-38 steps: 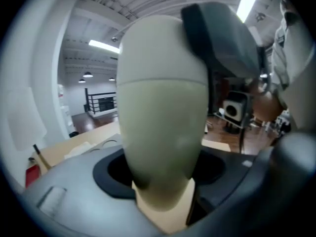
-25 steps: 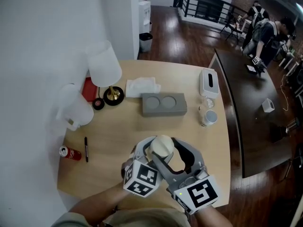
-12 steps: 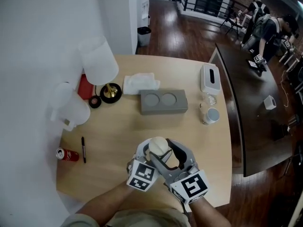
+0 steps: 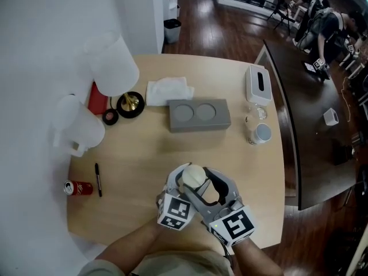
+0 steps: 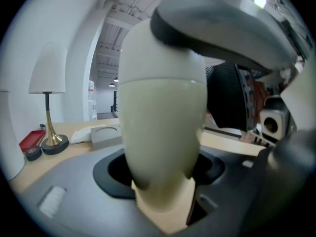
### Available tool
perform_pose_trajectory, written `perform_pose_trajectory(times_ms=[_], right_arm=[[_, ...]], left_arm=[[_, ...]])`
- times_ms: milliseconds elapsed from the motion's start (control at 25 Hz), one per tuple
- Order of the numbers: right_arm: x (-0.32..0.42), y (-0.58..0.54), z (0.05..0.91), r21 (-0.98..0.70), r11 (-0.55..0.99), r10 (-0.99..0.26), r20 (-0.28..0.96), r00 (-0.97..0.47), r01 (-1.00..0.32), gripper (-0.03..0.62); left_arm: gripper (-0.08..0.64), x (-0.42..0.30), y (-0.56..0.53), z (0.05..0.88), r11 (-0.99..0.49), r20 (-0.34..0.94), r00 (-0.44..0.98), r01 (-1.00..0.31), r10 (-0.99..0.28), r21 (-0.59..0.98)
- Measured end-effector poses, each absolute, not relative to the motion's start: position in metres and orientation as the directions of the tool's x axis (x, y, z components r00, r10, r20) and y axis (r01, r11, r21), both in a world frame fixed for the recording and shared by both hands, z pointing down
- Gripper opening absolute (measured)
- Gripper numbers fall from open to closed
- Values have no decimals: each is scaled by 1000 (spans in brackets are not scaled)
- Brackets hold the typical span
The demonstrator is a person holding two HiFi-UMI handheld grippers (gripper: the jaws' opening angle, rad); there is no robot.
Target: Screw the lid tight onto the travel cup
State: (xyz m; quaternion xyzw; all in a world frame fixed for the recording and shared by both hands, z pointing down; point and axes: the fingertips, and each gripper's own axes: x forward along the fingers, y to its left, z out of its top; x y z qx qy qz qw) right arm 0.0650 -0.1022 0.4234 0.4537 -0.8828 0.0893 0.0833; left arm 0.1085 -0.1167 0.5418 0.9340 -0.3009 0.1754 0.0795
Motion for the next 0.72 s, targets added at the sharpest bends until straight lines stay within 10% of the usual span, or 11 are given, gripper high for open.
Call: perform_pose_trajectory(times_ms=[720], right_arm=[[73, -88, 470, -103, 580, -752, 312, -580, -808, 256]], left_arm=[[316, 110, -107, 599, -791, 423, 707, -610, -567, -40]])
